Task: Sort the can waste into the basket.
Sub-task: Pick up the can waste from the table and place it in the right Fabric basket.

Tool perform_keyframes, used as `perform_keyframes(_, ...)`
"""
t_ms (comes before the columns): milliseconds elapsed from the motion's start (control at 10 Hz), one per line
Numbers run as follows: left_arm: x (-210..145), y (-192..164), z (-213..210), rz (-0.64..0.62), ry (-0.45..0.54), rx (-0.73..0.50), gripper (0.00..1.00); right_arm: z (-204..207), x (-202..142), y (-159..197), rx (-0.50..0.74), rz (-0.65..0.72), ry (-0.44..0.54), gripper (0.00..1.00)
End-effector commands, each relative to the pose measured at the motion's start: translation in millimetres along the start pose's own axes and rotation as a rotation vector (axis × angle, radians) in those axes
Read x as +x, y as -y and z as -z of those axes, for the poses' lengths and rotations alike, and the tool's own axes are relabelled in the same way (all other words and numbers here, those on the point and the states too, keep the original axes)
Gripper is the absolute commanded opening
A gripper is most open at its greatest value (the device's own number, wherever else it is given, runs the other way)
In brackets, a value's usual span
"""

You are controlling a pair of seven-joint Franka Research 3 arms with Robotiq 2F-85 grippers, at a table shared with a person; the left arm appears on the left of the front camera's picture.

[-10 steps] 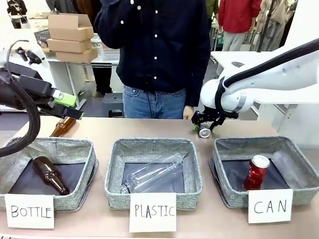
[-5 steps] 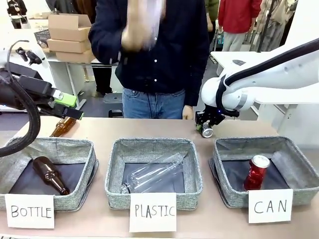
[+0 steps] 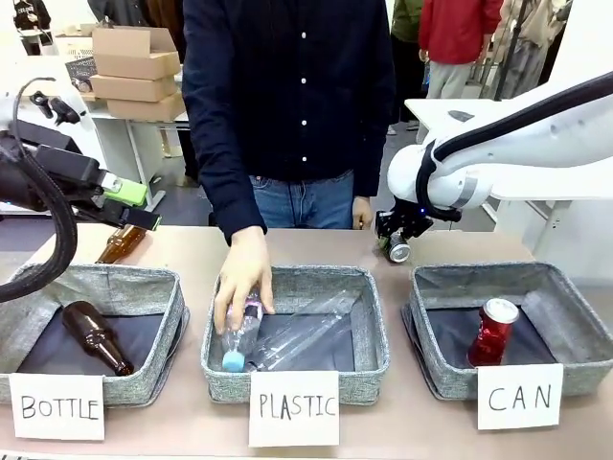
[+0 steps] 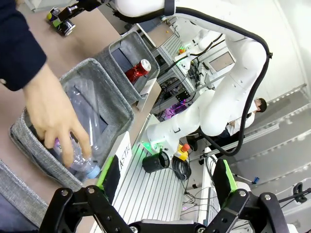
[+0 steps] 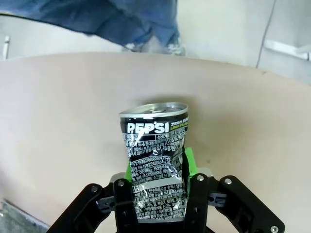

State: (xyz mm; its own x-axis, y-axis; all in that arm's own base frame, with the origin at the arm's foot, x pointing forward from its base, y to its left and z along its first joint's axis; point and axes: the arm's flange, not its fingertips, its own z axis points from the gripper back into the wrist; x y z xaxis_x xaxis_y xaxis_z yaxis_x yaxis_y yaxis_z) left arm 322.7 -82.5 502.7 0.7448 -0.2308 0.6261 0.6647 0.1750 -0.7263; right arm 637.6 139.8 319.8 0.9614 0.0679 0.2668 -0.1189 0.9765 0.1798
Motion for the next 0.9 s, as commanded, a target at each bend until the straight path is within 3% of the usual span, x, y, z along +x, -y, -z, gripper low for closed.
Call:
perform_keyframes(0,-3.0,2.4,2.5,-0.007,0.019,-0.016,1.00,-76.9,-30.2,-8.6,-0.032,-0.016,-0.003,0.07)
perform_keyframes(200,-3.0,2.4,2.5,-0.007,0.019,-0.016,1.00,-183.1,-90.9,-9.2,0.005,-0.075,-0.057,0.07)
perform_keyframes(400,-3.0,2.4,2.5,-0.007,0.019,-0.016,1.00,-242.0,-157.2,10.3,0.069,-0.168,-0.171,0.07)
perform_keyframes(600,-3.0,2.4,2.5,-0.007,0.019,-0.016,1.00,-263.6,-222.6,35.4,0.043,-0.186,-0.163,0.07)
perform_keyframes(800,-3.0,2.4,2.5,-0.007,0.019,-0.016,1.00,-264.8,-252.9,51.0,0.093,-0.135,-0.098,0.07)
